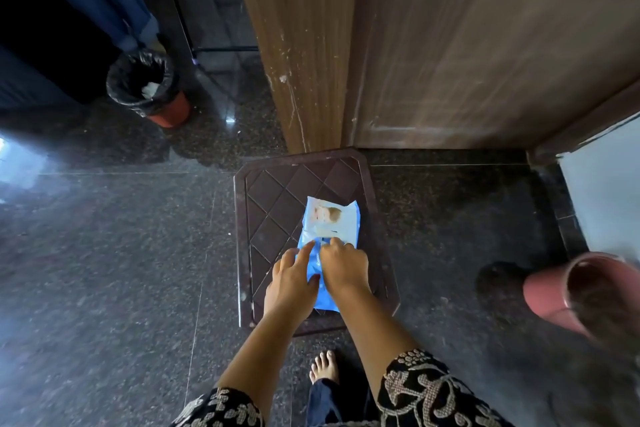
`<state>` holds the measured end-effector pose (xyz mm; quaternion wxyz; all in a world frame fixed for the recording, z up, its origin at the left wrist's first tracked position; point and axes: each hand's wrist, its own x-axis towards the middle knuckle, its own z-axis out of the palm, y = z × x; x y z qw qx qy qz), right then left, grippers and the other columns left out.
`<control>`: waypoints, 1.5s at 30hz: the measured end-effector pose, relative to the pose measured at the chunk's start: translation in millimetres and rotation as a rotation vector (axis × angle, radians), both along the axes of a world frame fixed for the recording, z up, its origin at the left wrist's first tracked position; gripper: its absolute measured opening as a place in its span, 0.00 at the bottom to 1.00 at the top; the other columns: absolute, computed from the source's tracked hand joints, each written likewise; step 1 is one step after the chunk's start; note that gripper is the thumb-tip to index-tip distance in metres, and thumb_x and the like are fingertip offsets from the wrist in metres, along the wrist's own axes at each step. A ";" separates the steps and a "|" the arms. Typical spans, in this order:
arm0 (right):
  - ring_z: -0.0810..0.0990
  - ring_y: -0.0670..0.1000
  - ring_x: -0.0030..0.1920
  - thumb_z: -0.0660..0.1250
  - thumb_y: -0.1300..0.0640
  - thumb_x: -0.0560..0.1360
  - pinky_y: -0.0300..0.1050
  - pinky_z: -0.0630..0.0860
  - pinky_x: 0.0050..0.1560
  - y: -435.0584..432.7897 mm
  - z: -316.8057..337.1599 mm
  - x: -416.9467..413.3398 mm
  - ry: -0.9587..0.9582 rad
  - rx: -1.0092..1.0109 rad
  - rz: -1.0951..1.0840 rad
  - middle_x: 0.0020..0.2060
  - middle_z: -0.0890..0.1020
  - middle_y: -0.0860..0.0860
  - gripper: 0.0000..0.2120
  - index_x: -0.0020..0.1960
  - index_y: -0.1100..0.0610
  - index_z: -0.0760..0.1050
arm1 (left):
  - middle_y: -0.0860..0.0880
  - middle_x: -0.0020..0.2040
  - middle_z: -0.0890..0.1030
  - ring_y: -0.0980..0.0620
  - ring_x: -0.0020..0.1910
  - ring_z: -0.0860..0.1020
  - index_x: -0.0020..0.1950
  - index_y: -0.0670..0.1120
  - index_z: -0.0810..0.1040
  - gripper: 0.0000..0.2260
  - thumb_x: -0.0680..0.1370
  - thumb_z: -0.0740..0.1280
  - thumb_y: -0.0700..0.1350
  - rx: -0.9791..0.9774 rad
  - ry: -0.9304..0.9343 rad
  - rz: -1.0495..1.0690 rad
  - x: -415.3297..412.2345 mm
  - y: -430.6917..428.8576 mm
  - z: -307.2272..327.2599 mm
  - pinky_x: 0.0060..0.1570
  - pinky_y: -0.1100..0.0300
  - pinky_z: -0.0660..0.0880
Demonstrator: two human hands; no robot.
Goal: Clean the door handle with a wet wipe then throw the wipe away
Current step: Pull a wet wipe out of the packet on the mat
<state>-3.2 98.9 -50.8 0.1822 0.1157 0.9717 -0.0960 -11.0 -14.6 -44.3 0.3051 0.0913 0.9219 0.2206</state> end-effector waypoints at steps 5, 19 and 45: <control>0.81 0.57 0.52 0.59 0.60 0.79 0.47 0.78 0.45 1.4 -2.9 -0.1 -0.026 0.067 0.143 0.55 0.76 0.58 0.13 0.62 0.61 0.70 | 0.52 0.74 0.62 0.49 0.72 0.60 0.79 0.55 0.56 0.29 0.80 0.64 0.47 0.014 -0.006 0.051 5.2 4.8 -3.9 0.64 0.52 0.67; 0.77 0.56 0.42 0.53 0.52 0.78 0.48 0.68 0.37 32.8 9.0 2.5 0.006 -0.460 -0.186 0.48 0.73 0.54 0.10 0.47 0.57 0.68 | 0.51 0.74 0.62 0.47 0.72 0.60 0.79 0.55 0.55 0.27 0.81 0.61 0.45 0.046 -0.008 0.112 21.5 -2.6 12.9 0.65 0.51 0.66; 0.75 0.43 0.34 0.60 0.61 0.75 0.39 0.68 0.38 54.1 85.3 45.5 -0.301 -1.405 -0.542 0.30 0.76 0.46 0.10 0.37 0.53 0.74 | 0.42 0.44 0.79 0.45 0.38 0.76 0.59 0.37 0.78 0.12 0.81 0.66 0.44 0.545 -0.555 0.854 2.0 40.2 57.6 0.38 0.57 0.73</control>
